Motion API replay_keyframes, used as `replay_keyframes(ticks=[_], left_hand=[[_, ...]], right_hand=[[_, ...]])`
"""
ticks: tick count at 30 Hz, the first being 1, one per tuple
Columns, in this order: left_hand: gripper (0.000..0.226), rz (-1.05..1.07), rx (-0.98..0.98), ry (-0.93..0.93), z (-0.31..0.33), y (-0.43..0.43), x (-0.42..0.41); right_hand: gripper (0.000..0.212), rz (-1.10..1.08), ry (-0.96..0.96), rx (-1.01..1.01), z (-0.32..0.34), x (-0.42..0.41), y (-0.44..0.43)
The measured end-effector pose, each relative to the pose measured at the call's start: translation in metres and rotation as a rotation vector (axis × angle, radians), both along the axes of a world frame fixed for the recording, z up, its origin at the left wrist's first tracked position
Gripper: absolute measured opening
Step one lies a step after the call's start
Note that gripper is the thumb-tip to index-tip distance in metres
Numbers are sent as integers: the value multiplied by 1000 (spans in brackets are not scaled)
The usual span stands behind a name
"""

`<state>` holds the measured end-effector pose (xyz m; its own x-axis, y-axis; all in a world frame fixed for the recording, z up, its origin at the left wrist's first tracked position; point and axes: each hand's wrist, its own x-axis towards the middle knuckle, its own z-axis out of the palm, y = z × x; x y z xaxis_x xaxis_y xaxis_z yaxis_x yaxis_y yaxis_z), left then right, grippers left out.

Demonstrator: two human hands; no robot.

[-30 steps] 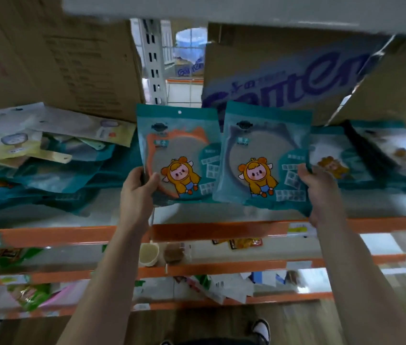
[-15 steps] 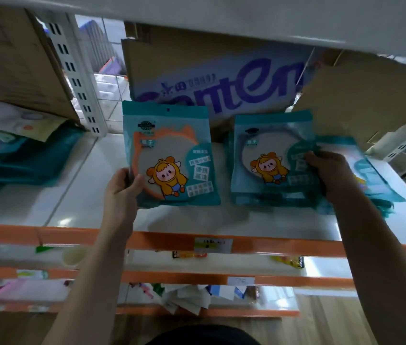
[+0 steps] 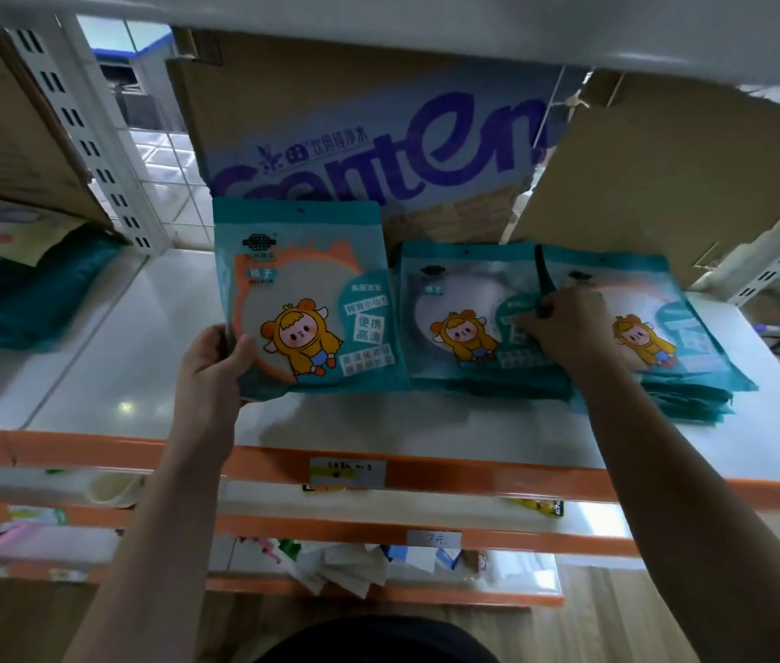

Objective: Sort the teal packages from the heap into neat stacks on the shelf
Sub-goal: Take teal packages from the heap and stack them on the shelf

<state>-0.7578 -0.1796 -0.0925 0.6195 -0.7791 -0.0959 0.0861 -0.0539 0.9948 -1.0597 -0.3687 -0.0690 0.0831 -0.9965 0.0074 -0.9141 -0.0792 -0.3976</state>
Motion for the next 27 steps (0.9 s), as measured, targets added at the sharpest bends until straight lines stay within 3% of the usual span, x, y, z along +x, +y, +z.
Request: replay_keyframes(ticks=[11,13,16,20,27], left_hand=[[11,-91,6,-46,3,-1,-7],[11,-98,7,-48,4,-4,-11],[11,-126,-12,-17,10,-13,-24],[13,-165,0,78,17,-39,-51],[14,-256,101,60,9,-85,-101]], right_hand=[[21,43,73,-116,-9,4,8],[13,98,30,-139,-3,-2,17],[25,180,-72,-245,1,-16,39],[17,271,-147,-429,-10,-33,70],[10,243,-225,-414,-55,-59,110]])
